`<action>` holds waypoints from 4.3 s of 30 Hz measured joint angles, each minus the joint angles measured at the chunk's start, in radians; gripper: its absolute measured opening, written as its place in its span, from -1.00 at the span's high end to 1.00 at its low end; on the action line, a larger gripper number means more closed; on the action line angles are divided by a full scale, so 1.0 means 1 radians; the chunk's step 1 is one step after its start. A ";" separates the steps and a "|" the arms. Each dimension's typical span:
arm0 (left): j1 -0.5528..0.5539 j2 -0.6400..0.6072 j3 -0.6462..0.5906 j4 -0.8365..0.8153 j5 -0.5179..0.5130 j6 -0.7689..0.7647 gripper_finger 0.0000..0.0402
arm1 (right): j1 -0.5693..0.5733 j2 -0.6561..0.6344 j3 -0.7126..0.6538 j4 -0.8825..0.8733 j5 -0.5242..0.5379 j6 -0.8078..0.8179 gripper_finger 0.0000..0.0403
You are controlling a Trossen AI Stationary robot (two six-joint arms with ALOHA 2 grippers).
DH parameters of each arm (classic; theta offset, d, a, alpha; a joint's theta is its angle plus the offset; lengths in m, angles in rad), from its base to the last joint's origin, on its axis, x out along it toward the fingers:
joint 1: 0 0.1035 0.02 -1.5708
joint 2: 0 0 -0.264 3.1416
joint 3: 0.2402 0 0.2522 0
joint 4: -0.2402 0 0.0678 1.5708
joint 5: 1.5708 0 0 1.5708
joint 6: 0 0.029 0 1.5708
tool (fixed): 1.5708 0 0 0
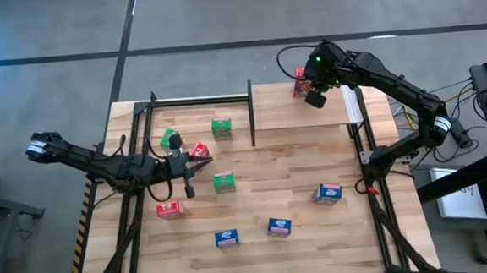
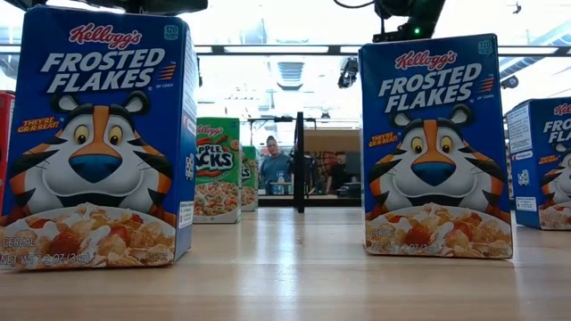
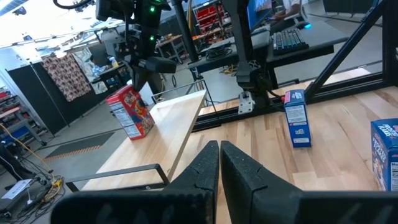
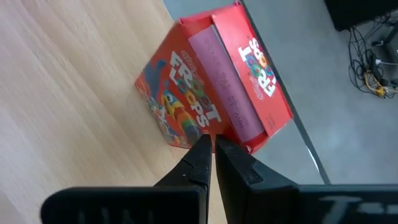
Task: Stack cereal on shelf
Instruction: Put the right red cereal box on the shelf, then put the top right green cereal box on the shelf
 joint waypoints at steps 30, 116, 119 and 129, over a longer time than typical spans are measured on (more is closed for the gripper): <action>0.001 0.031 0.000 0.068 0.000 -0.153 1.00 | 0.522 -0.594 -0.790 0.868 -0.280 0.189 0.94; 0.818 0.728 0.618 -0.838 0.637 0.152 -0.25 | 0.585 -1.157 -1.176 1.151 -0.533 0.098 0.94; 0.818 0.750 0.618 -0.842 0.636 0.163 -0.22 | 0.585 -1.157 -1.177 1.151 -0.533 0.098 0.94; 0.818 0.757 0.618 -0.840 0.636 0.183 -0.07 | 0.585 -1.157 -1.177 1.151 -0.533 0.098 0.94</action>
